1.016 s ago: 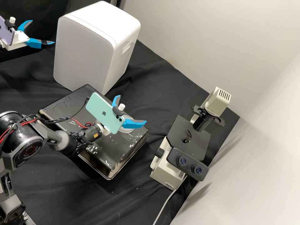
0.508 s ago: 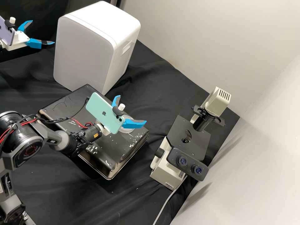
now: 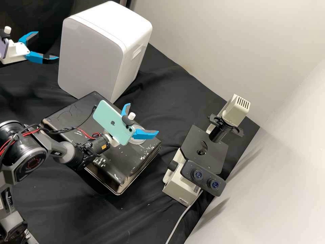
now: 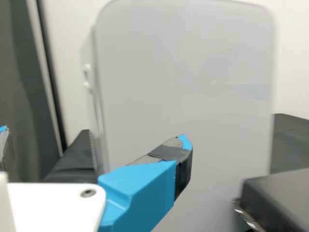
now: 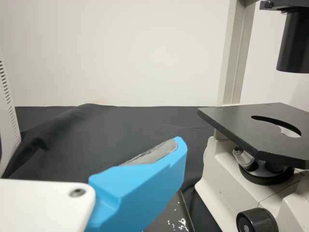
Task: Place the petri dish on the microscope
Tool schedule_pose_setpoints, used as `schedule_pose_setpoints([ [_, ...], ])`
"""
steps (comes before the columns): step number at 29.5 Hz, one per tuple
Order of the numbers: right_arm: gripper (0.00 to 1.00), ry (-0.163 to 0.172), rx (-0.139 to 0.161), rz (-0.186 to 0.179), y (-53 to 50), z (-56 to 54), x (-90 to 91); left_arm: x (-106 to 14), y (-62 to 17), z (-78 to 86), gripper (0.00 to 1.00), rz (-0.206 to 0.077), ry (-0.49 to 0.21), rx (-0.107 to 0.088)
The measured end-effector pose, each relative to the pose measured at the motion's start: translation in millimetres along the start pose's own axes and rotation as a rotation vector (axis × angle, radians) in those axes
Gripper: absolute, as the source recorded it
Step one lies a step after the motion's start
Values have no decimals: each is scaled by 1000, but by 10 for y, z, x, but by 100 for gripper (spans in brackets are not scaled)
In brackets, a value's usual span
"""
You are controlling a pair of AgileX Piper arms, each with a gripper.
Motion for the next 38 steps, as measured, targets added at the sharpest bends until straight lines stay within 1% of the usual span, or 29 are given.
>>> schedule_pose_setpoints([
  [1,100,0,0,0,0,0,0,-37,-26,23,100,-12,-18,7],
  [2,100,0,0,0,0,0,0,-76,-54,55,100,-24,-39,9],
  [4,100,0,0,0,0,0,0,-150,-115,111,100,-40,-84,13],
  [6,100,0,0,0,0,0,0,-220,-174,153,100,-47,-121,16],
  [8,100,0,0,0,0,0,0,-285,-233,200,100,-63,-162,12],
  [10,100,0,0,0,0,0,0,-358,-285,241,100,-72,-203,5],
  [11,100,0,0,0,0,0,0,-406,-312,260,100,-74,-227,6],
  [13,100,0,0,0,0,0,0,-488,-354,299,100,-75,-269,13],
  [16,100,0,0,0,0,0,0,-591,-396,366,100,-69,-336,18],
  [17,100,0,0,0,0,0,0,-624,-410,387,100,-76,-353,21],
  [19,100,0,0,0,0,0,0,-699,-444,423,100,-92,-380,20],
  [20,100,0,0,0,0,0,0,-752,-461,460,100,-101,-405,20],
  [21,100,0,0,0,0,0,0,-781,-467,477,100,-103,-418,24],
  [23,100,0,0,0,0,0,0,-843,-489,515,100,-113,-447,26],
  [24,100,0,0,0,0,0,0,-864,-504,531,100,-120,-459,32],
  [29,100,0,0,0,0,0,0,-926,-527,650,100,-119,-538,66],
  [31,100,0,0,0,0,0,0,-938,-536,676,100,-123,-553,69],
  [34,100,0,0,0,0,0,0,-944,-555,698,100,-133,-563,67],
  [35,100,0,0,0,0,0,0,-944,-571,704,100,-144,-565,61],
  [36,100,0,0,0,0,0,0,-942,-577,703,100,-149,-564,55],
  [37,100,0,0,0,0,0,0,-941,-585,704,100,-156,-564,46],
  [38,100,0,0,0,0,0,0,-941,-596,706,100,-168,-565,30],
])
